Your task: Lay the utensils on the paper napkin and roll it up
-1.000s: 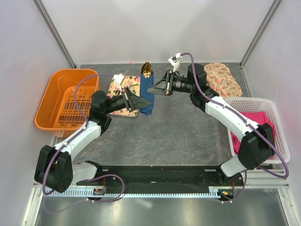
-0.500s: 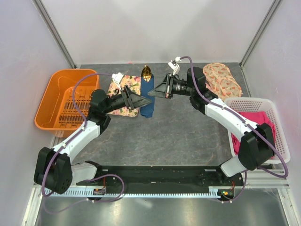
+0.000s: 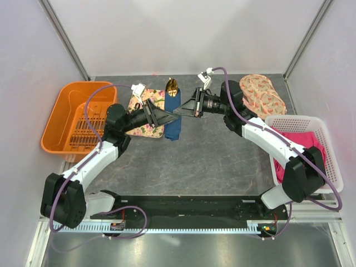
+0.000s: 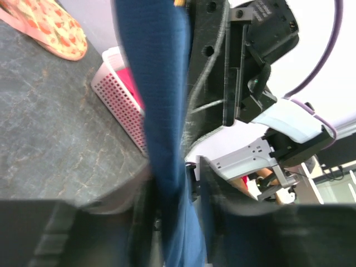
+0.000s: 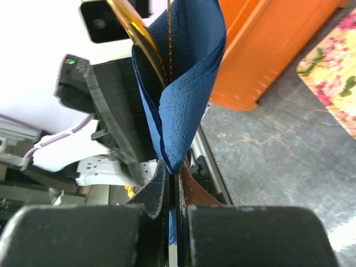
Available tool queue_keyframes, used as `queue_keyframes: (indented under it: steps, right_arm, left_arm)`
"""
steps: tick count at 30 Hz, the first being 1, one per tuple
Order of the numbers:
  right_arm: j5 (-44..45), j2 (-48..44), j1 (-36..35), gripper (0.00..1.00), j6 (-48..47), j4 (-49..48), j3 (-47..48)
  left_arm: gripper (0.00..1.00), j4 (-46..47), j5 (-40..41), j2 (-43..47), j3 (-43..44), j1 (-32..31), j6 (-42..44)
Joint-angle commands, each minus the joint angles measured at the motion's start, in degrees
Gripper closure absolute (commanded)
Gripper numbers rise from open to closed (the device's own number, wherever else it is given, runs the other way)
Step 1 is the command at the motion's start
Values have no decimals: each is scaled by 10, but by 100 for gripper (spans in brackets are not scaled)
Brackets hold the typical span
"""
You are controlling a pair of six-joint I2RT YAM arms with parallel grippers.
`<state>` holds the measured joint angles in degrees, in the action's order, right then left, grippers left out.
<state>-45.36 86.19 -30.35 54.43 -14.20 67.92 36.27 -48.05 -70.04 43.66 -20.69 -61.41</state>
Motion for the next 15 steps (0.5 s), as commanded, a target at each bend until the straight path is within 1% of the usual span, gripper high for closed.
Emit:
queue_keyframes:
  steps: [1,2,3,4,7,8,10,11,13,14,15]
  right_arm:
    - [-3,-26,-2,100,8,-49,4]
    - [-3,-27,-2,100,8,-48,4]
    - [-3,-28,-2,100,7,-48,3]
    - [-3,-28,-2,100,6,-47,3]
    - [-4,-29,-2,100,6,-44,1]
    - [-3,-29,-3,98,5,-41,2]
    - [-3,-28,-2,82,2,-29,5]
    - [-1,-27,-2,62,-3,-23,9]
    - [3,-29,-2,45,-13,-3,13]
    - [7,-30,-2,33,-23,2,19]
    - [10,-31,-1,29,-30,9,23]
  left_arm:
    - [73,26,2,12,2,1,11]
    - [80,26,2,12,1,1,11]
    - [94,25,4,13,1,3,12]
    - [98,21,7,15,0,3,12]
    - [98,11,11,19,0,7,17]
    - [98,3,12,21,0,8,19]
    - [98,-12,12,28,2,13,30]
    - [98,-36,11,30,5,14,44]
    - [98,-67,7,38,11,21,64]
    - [98,-111,-2,42,24,23,95]
    - [98,-140,-4,46,31,25,113]
